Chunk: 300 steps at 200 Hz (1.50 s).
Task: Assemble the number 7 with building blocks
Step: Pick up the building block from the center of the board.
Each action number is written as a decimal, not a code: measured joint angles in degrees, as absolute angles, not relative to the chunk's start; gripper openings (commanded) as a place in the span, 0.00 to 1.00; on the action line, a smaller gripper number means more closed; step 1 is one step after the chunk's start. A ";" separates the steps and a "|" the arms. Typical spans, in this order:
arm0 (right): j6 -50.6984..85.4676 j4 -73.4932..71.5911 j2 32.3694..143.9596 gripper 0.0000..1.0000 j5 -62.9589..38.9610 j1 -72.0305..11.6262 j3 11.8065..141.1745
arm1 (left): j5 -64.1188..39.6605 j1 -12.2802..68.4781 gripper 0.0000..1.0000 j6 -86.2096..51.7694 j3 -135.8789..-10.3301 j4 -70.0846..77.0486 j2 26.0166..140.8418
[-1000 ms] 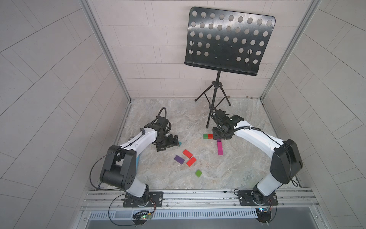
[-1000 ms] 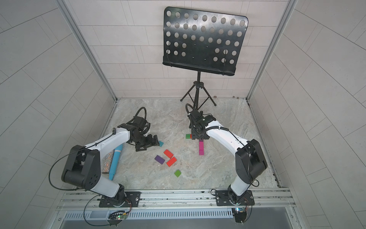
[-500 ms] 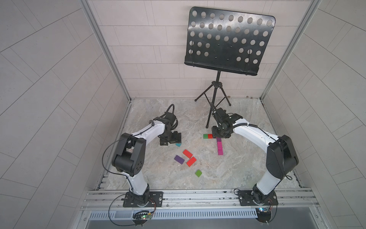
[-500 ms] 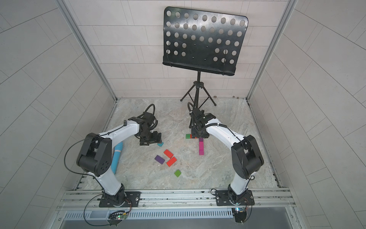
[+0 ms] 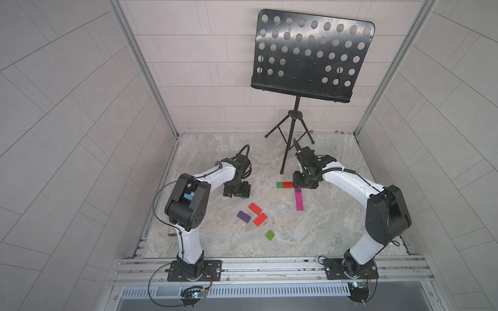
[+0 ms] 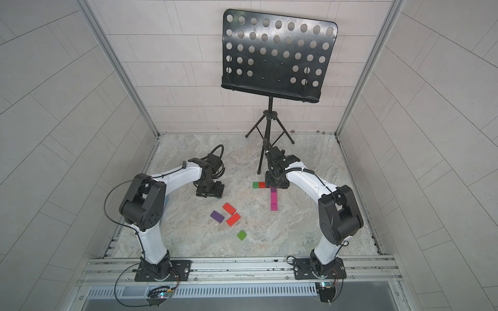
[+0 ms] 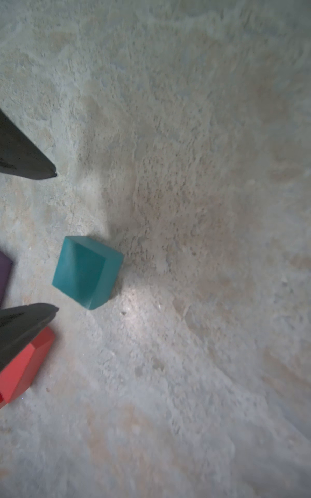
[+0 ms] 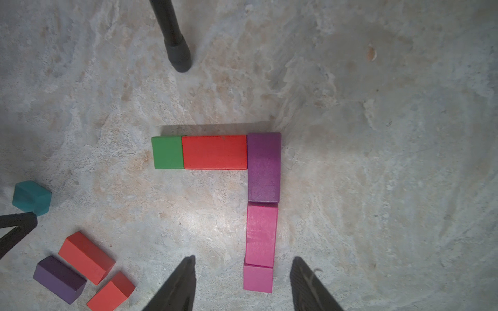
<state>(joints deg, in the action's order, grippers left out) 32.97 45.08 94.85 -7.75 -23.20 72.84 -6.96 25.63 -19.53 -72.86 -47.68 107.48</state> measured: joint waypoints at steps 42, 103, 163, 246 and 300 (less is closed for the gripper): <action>32.97 44.99 93.43 0.59 -8.27 -22.02 71.48 | -6.17 26.37 0.74 -19.42 -74.37 -47.92 109.69; 32.97 44.99 93.21 0.59 -9.21 -20.82 71.07 | -6.20 26.55 0.66 -18.90 -76.44 -47.81 111.50; 32.67 45.08 93.21 0.59 -10.09 -19.81 72.29 | -6.42 26.55 0.48 -18.00 -76.82 -47.55 112.95; 31.75 45.32 94.19 0.52 -11.57 -19.38 73.67 | -5.93 26.48 0.28 -18.63 -78.19 -47.88 112.95; 29.17 43.64 94.15 0.52 -12.71 -23.18 74.37 | -5.06 23.27 0.28 -19.92 -81.87 -50.94 112.95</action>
